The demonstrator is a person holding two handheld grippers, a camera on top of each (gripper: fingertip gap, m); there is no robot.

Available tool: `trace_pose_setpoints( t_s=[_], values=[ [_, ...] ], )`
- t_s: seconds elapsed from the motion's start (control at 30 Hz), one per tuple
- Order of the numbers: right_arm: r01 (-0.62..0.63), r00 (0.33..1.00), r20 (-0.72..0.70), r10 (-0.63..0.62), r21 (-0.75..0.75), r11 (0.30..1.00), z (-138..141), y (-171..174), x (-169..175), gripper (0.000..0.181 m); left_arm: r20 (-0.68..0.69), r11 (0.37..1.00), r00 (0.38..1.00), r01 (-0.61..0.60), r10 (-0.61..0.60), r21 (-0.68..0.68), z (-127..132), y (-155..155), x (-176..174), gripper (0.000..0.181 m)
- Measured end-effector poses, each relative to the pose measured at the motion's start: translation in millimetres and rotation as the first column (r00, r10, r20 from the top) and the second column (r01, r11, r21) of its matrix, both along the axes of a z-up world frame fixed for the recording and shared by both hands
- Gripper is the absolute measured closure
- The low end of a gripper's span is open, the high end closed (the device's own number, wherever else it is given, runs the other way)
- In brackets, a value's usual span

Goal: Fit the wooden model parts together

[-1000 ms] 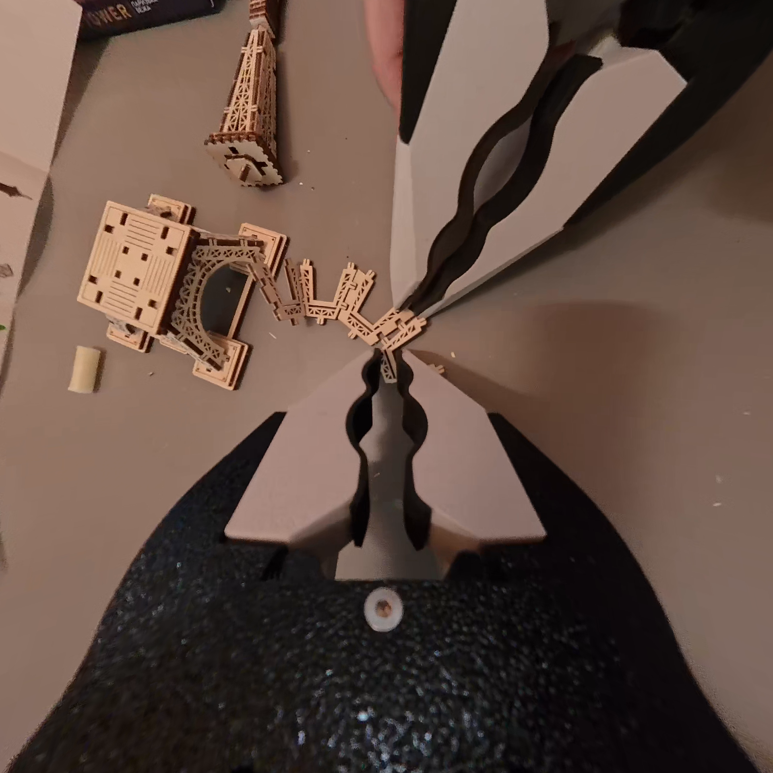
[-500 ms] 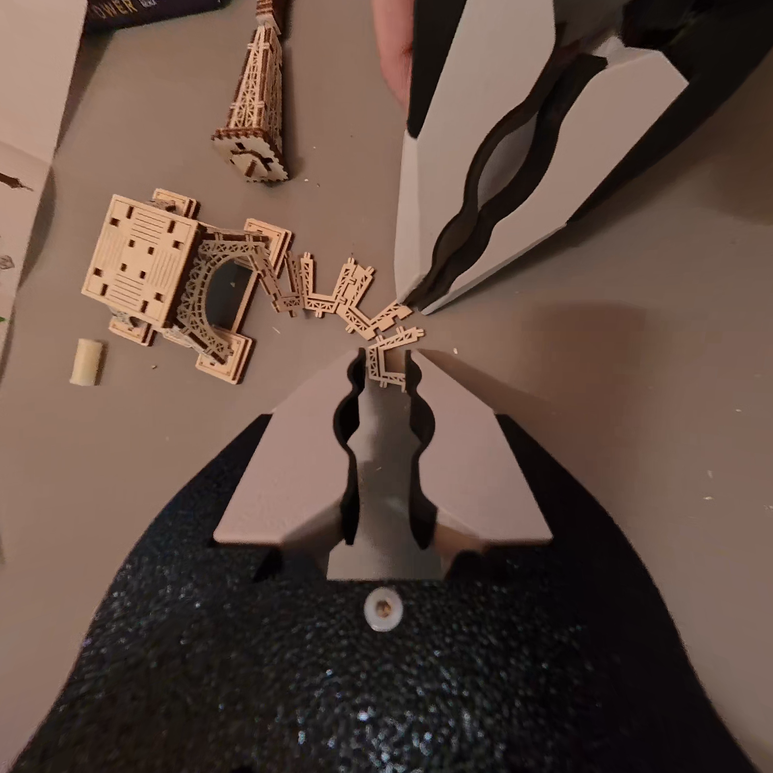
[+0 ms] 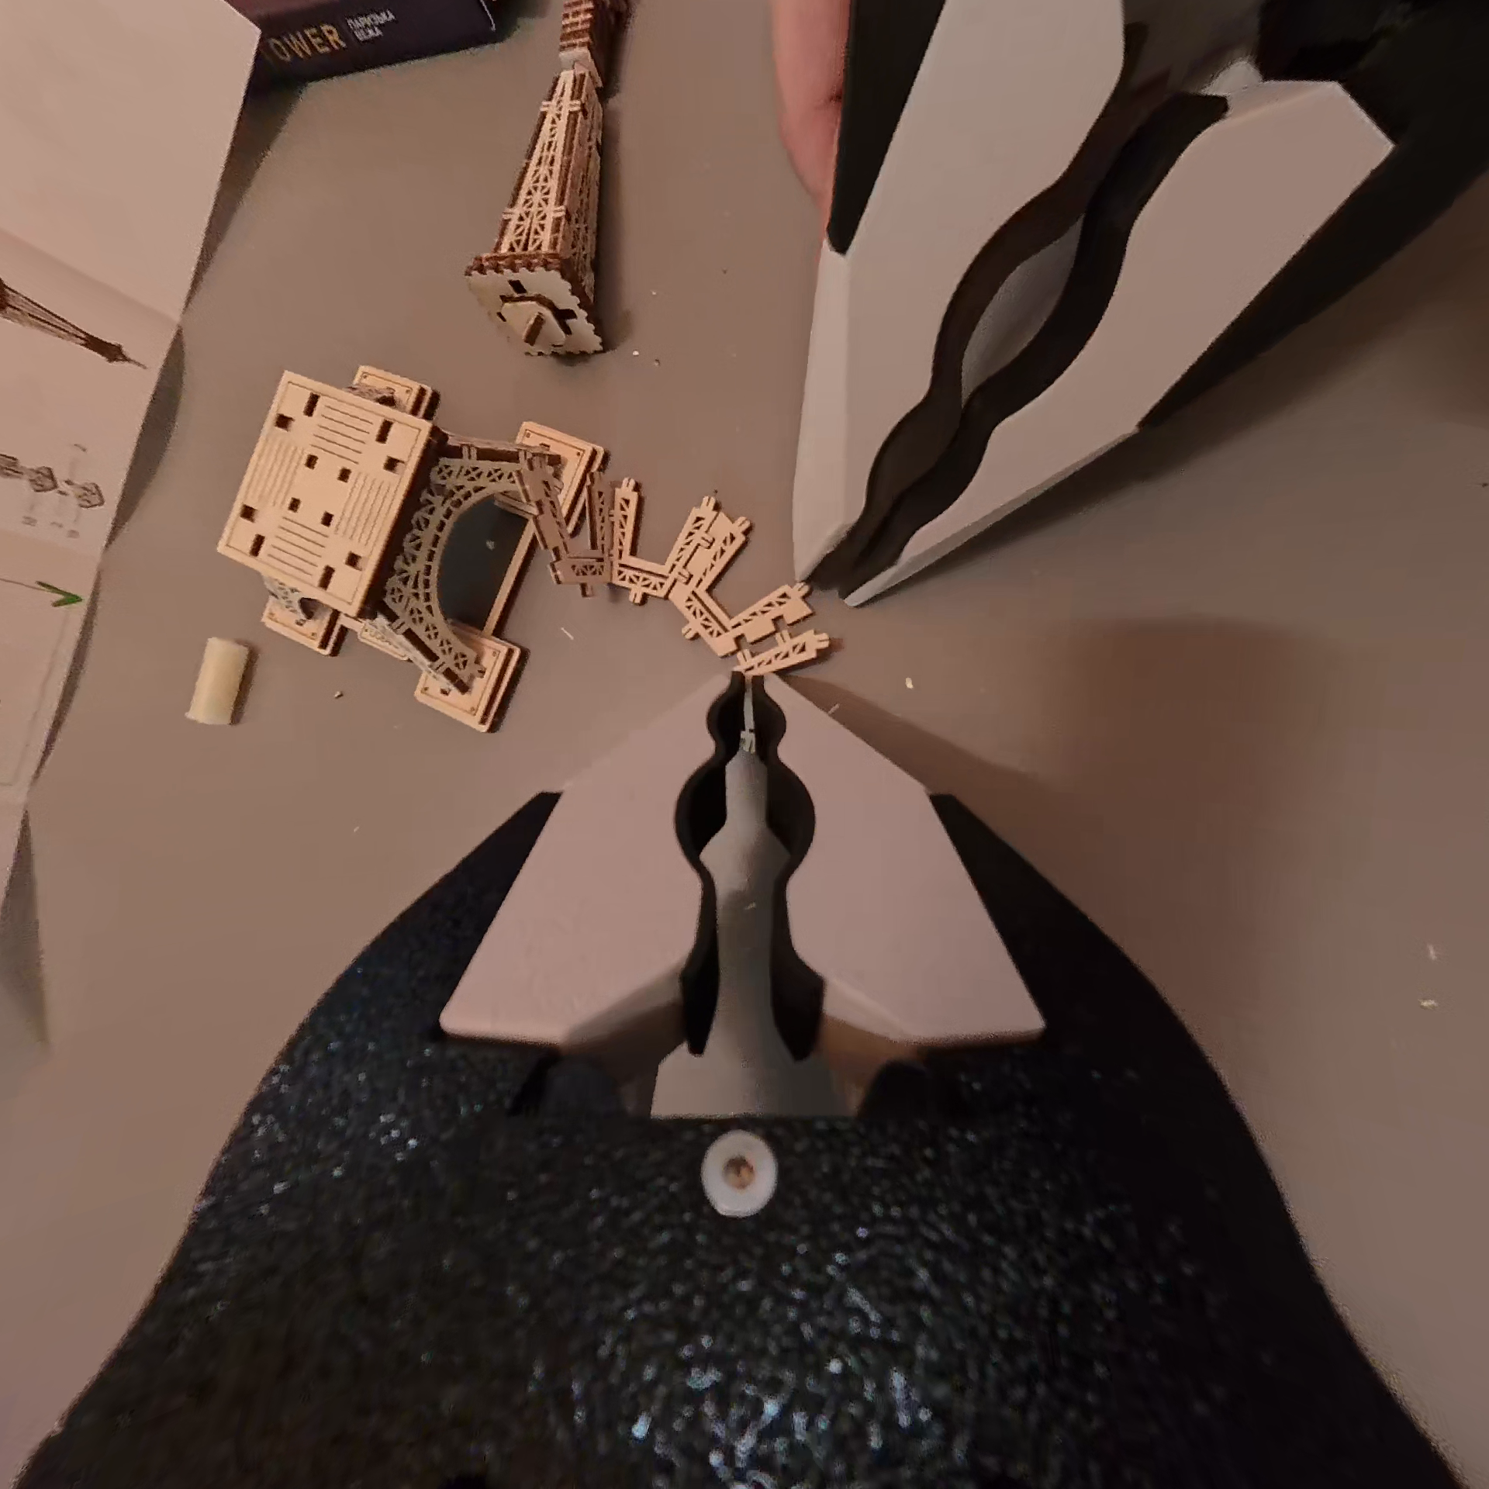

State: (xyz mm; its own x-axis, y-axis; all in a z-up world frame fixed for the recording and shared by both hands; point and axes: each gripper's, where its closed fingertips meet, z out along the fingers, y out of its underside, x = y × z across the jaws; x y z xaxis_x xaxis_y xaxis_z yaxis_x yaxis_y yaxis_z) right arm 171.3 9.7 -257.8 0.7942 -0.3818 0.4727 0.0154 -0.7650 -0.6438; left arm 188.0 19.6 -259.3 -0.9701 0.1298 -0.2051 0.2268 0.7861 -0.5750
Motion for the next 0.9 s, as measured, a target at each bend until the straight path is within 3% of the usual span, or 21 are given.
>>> trace_pose_setpoints(
  t_s=[0.2,0.57,0.9],
  values=[
    [0.0,1.0,0.002,0.0,-0.002,1.0,-0.1,0.2,0.3,0.176,0.015,0.999,1.0,-0.002,0.002,-0.048,7.1,-5.4,2.6,0.181],
    [0.021,0.999,0.027,-0.021,-0.001,1.0,1.8,-1.1,3.6,0.171,0.047,0.999,0.998,-0.04,0.039,0.017,-1.4,-4.3,0.9,0.181],
    [0.099,0.994,-0.053,-0.095,0.08,0.992,1.9,-3.1,7.2,0.176,0.074,0.994,0.992,-0.108,0.105,0.032,-2.2,-5.9,-2.1,0.181]
  ],
)
